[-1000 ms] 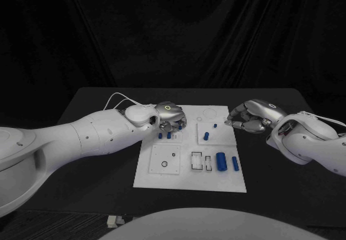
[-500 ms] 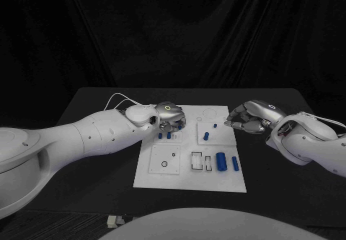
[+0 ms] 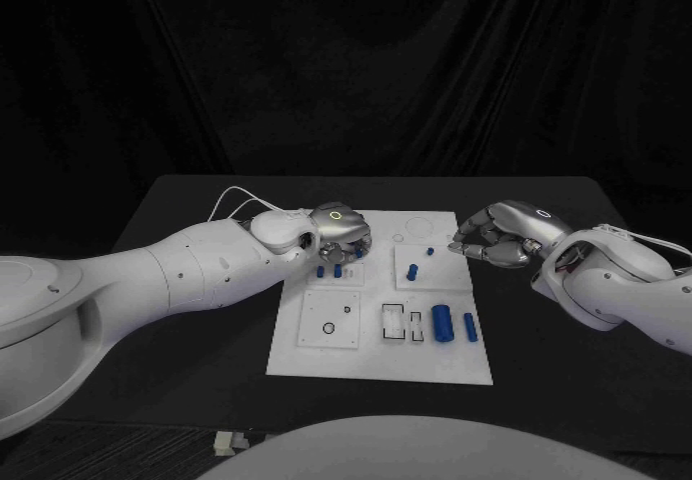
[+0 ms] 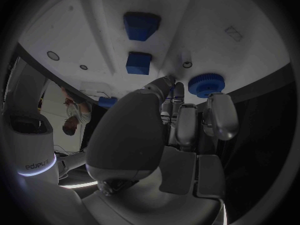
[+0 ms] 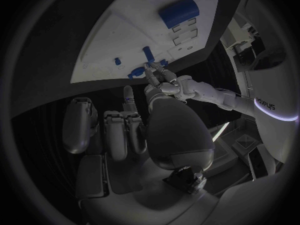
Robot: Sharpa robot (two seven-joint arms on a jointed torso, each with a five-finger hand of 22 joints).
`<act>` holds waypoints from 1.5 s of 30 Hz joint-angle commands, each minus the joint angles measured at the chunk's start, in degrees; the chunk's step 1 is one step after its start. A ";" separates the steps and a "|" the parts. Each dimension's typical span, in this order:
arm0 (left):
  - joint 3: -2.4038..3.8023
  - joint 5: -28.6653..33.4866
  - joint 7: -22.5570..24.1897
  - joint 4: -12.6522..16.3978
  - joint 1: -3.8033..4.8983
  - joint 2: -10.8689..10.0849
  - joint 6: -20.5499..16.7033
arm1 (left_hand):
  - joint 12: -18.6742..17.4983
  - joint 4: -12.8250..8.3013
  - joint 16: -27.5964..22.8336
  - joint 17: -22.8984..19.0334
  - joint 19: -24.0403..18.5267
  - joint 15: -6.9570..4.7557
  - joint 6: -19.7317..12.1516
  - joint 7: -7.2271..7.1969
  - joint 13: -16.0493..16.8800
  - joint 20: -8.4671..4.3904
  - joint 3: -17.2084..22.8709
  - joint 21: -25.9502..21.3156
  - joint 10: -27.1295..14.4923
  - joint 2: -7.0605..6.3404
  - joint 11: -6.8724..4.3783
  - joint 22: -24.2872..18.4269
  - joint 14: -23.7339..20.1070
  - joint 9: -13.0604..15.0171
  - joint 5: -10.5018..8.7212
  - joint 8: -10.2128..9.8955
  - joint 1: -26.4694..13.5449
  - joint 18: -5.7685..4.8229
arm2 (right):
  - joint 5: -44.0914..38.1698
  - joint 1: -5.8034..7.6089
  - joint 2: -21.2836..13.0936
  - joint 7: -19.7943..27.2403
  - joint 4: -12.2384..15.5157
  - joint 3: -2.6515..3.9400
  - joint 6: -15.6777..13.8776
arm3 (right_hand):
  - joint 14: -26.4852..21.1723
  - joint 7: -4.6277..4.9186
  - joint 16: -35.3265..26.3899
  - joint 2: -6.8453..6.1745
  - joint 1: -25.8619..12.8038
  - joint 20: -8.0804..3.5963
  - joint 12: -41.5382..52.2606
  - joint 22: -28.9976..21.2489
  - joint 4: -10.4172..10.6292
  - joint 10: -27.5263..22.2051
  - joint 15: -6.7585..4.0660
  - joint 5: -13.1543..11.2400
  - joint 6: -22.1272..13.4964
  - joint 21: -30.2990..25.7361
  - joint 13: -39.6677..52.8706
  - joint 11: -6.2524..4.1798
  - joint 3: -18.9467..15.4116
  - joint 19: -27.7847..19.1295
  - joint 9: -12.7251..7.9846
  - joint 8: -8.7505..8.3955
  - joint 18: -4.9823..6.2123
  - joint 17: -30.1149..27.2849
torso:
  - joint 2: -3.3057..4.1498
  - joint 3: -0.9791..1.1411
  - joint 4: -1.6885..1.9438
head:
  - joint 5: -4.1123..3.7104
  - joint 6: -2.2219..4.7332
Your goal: Assemble the parts on the task board
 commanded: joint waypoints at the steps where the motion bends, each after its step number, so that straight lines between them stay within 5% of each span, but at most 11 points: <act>1: 0.05 -0.07 1.55 0.23 -0.10 -0.15 -2.89 | -0.86 -0.58 -0.07 0.19 0.91 -0.54 0.94 0.11 -0.29 -0.07 0.04 1.12 1.52 0.46 -0.03 9.11 0.53 0.06 0.19 0.01 0.01 -0.28 | -0.11 -0.16 -0.06 -0.20 0.11 0.03 -0.14 | 6.00 -0.04 0.15 0.18 0.48 0.00 0.14 9.97 0.14 5.89 0.12 0.29 0.28 -0.18 15.10 0.14 0.17 -0.54 0.08 -0.38 1.11 15.09 | 0.00 0.00 0.00 | 0.16 -0.01; 9: 0.07 -0.06 1.40 3.50 0.17 -2.88 -5.71 | -2.63 -1.36 -0.39 -0.17 1.34 -0.36 1.45 0.35 -0.84 -0.14 0.06 1.82 3.83 -0.03 0.23 9.28 0.96 -0.43 -0.26 -0.98 -0.25 -0.42 | -0.11 -0.17 -0.20 -0.26 0.14 0.03 -0.11 | 6.00 -0.06 0.15 0.24 0.58 -0.02 0.14 9.93 0.12 5.89 0.10 0.30 0.29 -0.30 15.10 0.13 0.22 -0.58 0.09 -0.40 1.13 15.09 | 0.00 0.00 0.00 | -0.09 -0.01; 17: 0.08 -0.06 0.59 10.29 3.83 -8.05 -7.09 | -5.29 -1.25 -1.33 -1.59 0.64 -0.43 -0.49 0.09 -1.67 -0.08 0.71 0.47 2.31 -0.53 0.17 8.93 0.30 -1.37 -1.25 -3.01 -0.67 -0.18 | -0.11 -0.19 -0.23 -0.30 -0.02 0.03 -0.03 | 6.00 -0.05 0.15 0.19 0.77 -0.04 0.14 9.92 0.04 5.89 0.08 0.30 0.08 -0.37 15.10 0.11 0.26 -0.59 0.06 -0.55 1.14 15.09 | -0.04 0.00 0.03 | 0.02 -0.01; 23: 0.07 -0.05 -0.23 14.70 5.53 -11.81 -4.82 | -5.95 -0.92 -1.57 -1.95 0.44 -0.36 -0.39 0.06 -1.80 -0.02 0.88 0.09 2.50 -0.63 0.13 8.84 0.15 -1.54 -2.43 -3.35 -1.13 -0.13 | -0.11 -0.27 -0.13 -0.32 -0.15 0.03 0.08 | 6.00 -0.05 0.15 0.20 0.81 -0.05 0.14 9.90 0.02 5.89 0.07 0.30 0.04 -0.42 15.10 0.10 0.28 -0.60 0.06 -0.59 1.15 15.09 | -0.10 0.01 -0.01 | 0.01 -0.01; 32: 0.05 -0.05 -0.67 15.04 5.93 -13.13 -0.03 | -6.75 -0.57 -2.05 -2.70 0.12 -0.41 -0.75 -0.07 -1.98 0.06 1.10 -0.60 2.57 -0.81 -0.01 8.68 -0.21 -1.82 -3.63 -3.92 -1.43 -0.02 | -0.11 -0.37 -0.13 -0.40 -0.11 0.03 0.09 | 6.00 -0.06 0.15 0.22 0.85 -0.05 0.14 9.89 0.01 5.89 0.07 0.30 0.05 -0.46 15.10 0.10 0.30 -0.62 0.07 -0.59 1.16 15.09 | -0.17 0.08 -0.03 | 0.01 -0.01; 45: 0.03 -0.05 -1.86 12.70 4.71 -11.95 3.86 | -7.17 -0.43 -2.30 -3.10 -0.07 -0.39 -0.81 0.00 -2.09 0.09 1.20 -0.97 2.42 -0.88 0.09 8.59 -0.43 -1.91 -4.08 -4.06 -1.52 0.04 | -0.11 -0.47 0.29 -0.30 -0.23 0.03 0.14 | 6.00 -0.09 0.15 0.24 1.06 -0.06 0.14 9.89 -0.10 5.89 0.05 0.32 0.15 -0.48 15.10 0.08 0.37 -0.61 0.11 -0.56 1.16 15.09 | 0.09 -0.03 0.02 | 0.06 -0.01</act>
